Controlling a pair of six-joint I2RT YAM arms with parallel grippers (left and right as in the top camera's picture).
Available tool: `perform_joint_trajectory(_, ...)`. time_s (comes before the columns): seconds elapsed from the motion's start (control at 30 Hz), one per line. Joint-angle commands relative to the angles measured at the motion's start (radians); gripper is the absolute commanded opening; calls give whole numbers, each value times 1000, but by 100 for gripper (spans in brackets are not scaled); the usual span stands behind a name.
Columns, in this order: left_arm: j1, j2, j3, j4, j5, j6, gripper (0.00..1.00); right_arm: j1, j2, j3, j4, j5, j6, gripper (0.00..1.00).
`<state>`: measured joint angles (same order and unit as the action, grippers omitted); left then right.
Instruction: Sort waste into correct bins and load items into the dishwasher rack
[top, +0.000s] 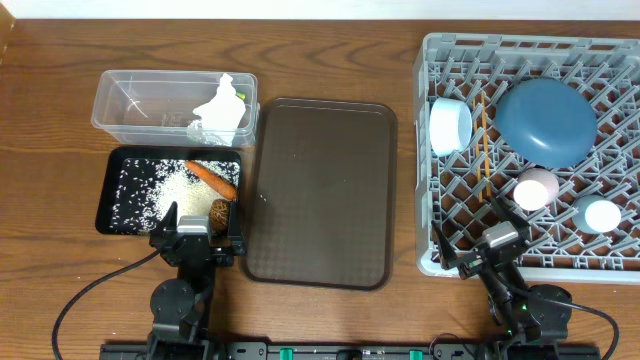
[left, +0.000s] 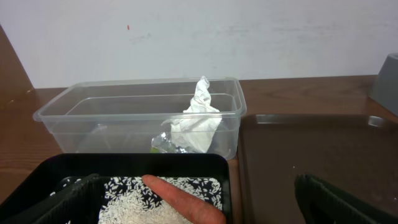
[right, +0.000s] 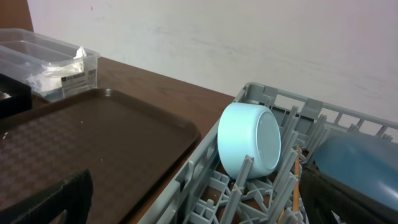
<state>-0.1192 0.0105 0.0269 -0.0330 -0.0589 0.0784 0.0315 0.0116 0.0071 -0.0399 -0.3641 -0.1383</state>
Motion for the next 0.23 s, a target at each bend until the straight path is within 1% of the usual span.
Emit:
perform_joint_trajectory(0.0, 5, -5, -23, -33, -9, -5, 98, 8, -6, -2, -4, -7, 10, 99)
perform_joint_trajectory(0.2, 5, -5, -23, -33, -9, -5, 98, 8, -6, -2, -5, -7, 10, 99)
